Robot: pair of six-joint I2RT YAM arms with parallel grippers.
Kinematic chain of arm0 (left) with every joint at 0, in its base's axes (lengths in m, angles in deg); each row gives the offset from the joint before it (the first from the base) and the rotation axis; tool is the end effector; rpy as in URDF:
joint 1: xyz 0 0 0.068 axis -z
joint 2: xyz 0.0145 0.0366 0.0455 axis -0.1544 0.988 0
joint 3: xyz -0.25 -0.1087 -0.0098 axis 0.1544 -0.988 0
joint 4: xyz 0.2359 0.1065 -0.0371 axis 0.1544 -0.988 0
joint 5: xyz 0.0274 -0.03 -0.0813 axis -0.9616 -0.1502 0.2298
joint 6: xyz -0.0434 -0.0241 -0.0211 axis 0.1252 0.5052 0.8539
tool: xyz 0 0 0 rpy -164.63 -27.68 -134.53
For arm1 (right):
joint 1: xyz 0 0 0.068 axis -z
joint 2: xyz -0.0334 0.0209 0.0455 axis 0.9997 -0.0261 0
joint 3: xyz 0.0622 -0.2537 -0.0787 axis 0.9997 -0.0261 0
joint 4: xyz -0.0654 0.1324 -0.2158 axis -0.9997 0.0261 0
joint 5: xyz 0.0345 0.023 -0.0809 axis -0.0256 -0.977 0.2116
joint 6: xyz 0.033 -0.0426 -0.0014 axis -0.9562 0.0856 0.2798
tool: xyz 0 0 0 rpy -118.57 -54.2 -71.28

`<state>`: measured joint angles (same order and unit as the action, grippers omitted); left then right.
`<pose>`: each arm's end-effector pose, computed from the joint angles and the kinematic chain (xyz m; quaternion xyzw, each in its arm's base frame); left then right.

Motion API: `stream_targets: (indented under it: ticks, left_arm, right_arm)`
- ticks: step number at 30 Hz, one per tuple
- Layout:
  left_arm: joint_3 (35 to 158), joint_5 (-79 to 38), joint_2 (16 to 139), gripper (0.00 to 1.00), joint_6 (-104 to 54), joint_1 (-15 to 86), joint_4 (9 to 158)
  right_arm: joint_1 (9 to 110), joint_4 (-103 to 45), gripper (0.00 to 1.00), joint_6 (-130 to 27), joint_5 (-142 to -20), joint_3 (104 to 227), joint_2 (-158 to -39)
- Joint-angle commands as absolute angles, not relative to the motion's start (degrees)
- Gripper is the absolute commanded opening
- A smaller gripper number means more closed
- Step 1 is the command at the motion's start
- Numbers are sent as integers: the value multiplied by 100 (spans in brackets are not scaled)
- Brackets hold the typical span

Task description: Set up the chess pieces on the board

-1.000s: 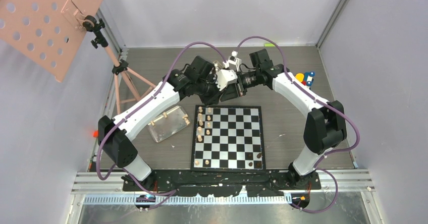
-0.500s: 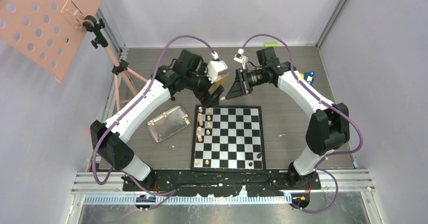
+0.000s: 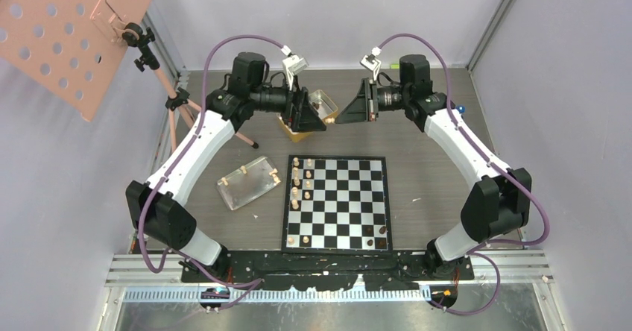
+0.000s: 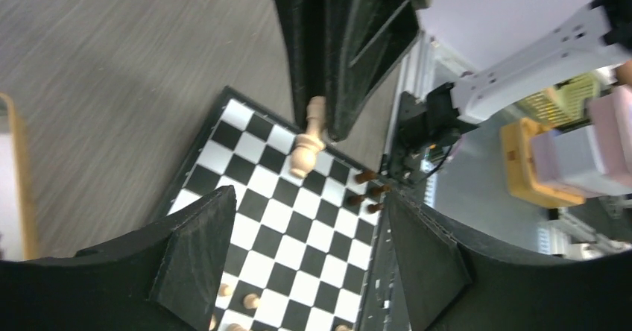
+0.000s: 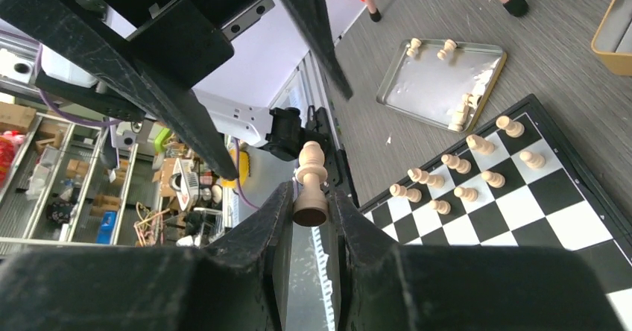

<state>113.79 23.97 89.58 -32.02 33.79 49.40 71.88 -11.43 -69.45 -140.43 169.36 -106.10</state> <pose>0.2911 -0.1663 0.3984 0.3536 0.7247 -0.4865 0.3363 0.3199 0.1298 0.3564 -0.2366 0.7308 0.5941 0.2387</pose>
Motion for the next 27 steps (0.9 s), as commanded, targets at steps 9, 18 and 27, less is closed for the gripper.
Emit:
stream_targets:
  ticks: [9,18,27]
  left_arm:
    - [11087,3405,8933,64,-1829,3305,6548]
    - [11091,3440,9090,55,-1492,3305,6882]
    - [11160,3502,9244,44,-1335,3305,7008]
  right_arm:
    - [7250,-4374,1,-9628,-14380,16302,-10528]
    - [7252,-4852,1,-9947,-14393,16144,-10515]
    - [7251,-4960,1,-9999,-14399,16078,-10557]
